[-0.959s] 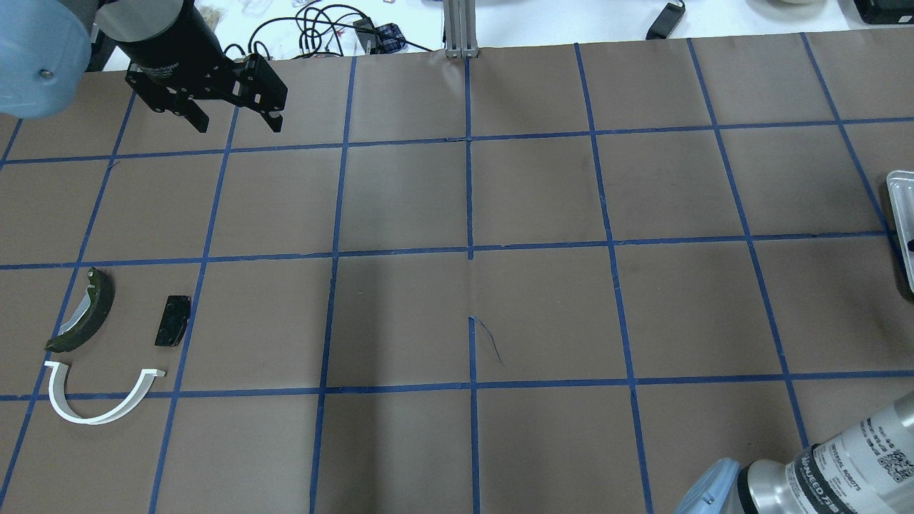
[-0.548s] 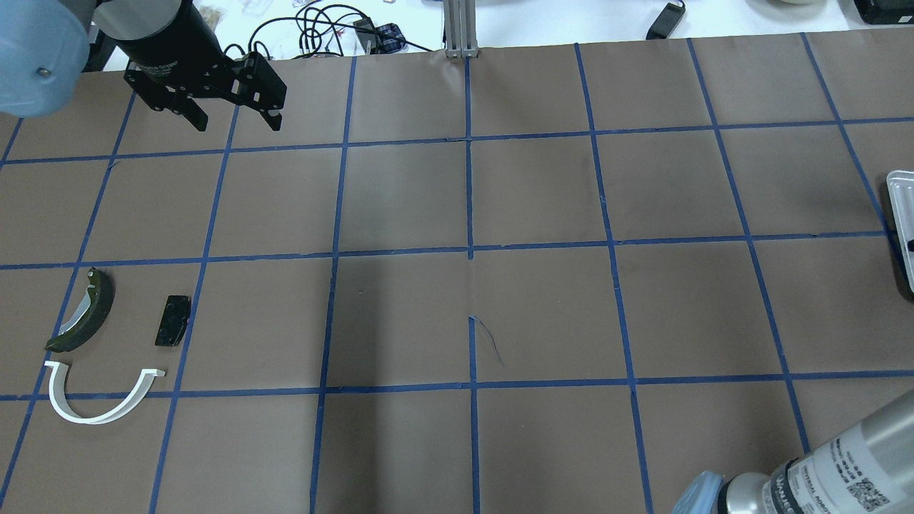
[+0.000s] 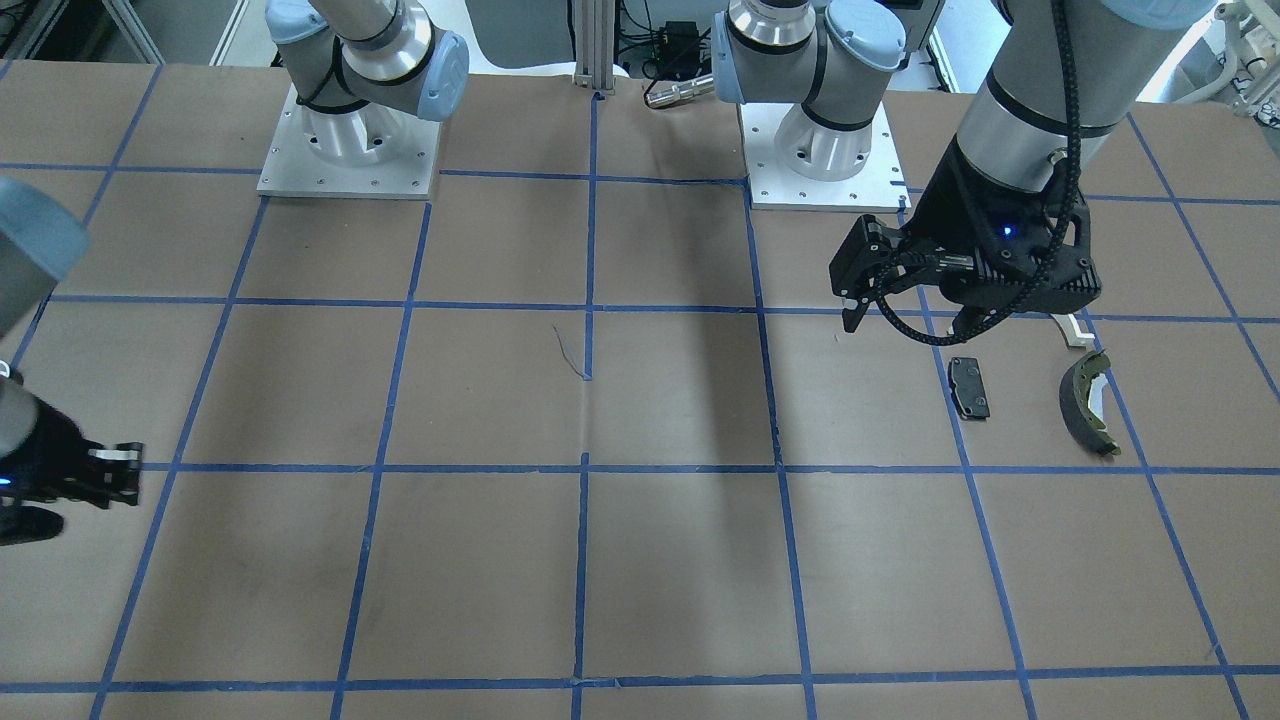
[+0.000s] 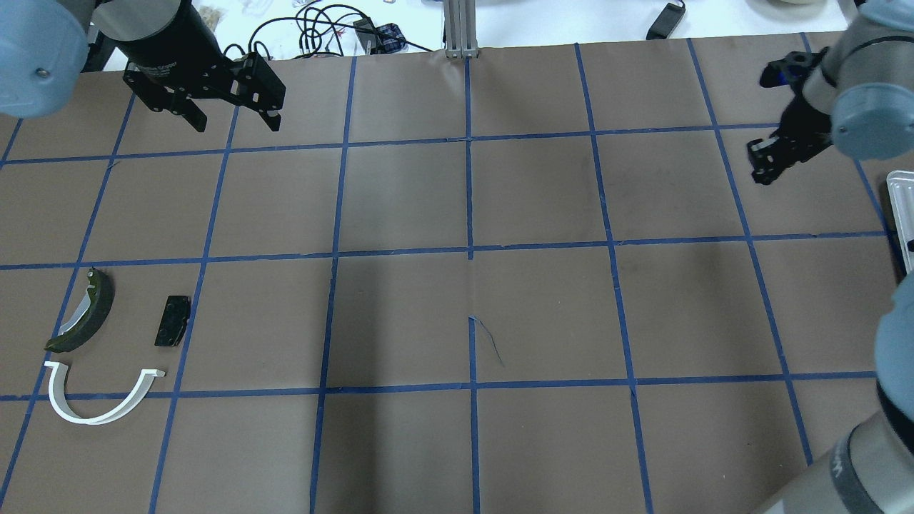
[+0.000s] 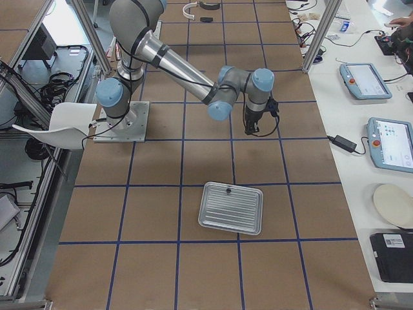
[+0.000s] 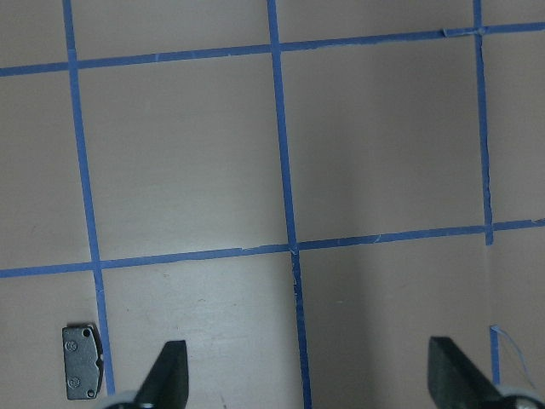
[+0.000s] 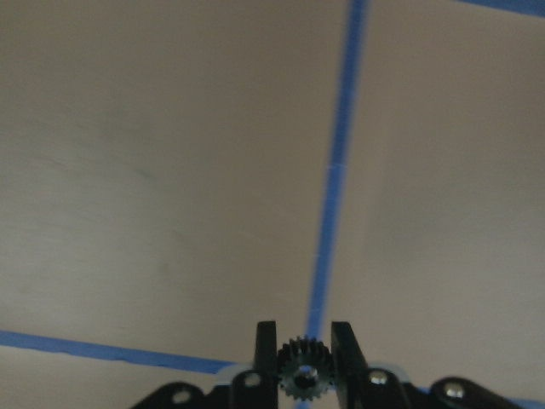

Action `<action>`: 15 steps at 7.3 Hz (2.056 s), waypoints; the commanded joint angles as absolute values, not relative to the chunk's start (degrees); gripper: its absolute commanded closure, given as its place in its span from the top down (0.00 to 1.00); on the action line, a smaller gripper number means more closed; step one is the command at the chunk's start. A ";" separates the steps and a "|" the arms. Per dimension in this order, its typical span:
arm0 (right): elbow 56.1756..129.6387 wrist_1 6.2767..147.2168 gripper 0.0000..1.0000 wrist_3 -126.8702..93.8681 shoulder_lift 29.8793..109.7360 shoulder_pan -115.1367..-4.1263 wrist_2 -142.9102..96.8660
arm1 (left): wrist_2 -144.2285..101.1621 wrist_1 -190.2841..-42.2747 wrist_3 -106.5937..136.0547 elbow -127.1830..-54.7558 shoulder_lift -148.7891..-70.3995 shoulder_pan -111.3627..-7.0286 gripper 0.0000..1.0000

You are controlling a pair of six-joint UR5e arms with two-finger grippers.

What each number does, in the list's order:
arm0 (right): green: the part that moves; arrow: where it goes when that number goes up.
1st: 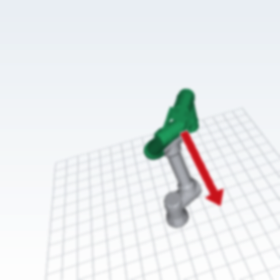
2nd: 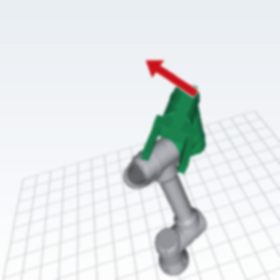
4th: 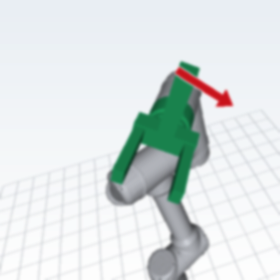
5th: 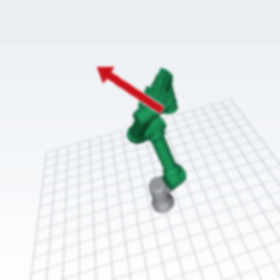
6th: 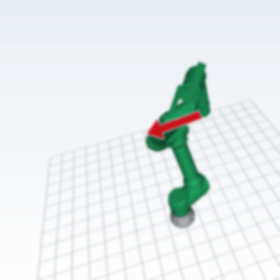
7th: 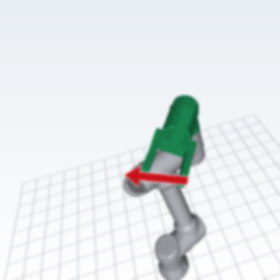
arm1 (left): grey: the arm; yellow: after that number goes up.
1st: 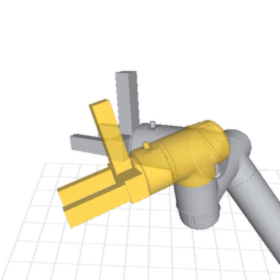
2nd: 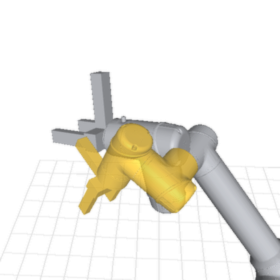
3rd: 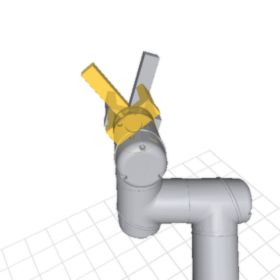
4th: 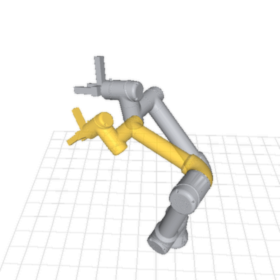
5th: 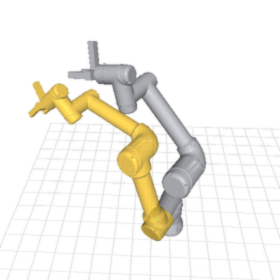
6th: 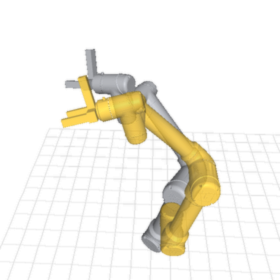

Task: Place bearing gear from tray to pile

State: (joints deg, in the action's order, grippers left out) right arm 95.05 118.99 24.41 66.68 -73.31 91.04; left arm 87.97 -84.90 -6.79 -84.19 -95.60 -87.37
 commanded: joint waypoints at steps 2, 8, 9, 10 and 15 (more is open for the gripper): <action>96.06 118.65 0.00 -13.77 68.30 -98.01 90.88 | 87.98 -84.90 -6.86 -84.20 -95.54 -87.19 1.00; 96.67 123.82 0.12 -34.88 62.76 -115.57 81.39 | 87.98 -84.90 -6.86 -84.37 -95.54 -87.19 1.00; 98.42 128.28 0.56 -34.54 62.23 -115.58 81.39 | 88.07 -84.90 -6.86 -84.46 -95.54 -87.27 1.00; 100.44 134.24 1.00 -33.15 62.14 -115.49 81.47 | 88.07 -84.99 -6.16 -84.81 -95.45 -87.45 1.00; 100.11 127.93 1.00 -6.76 68.18 -100.78 82.53 | 87.89 -72.05 4.77 -96.74 -98.95 -97.60 1.00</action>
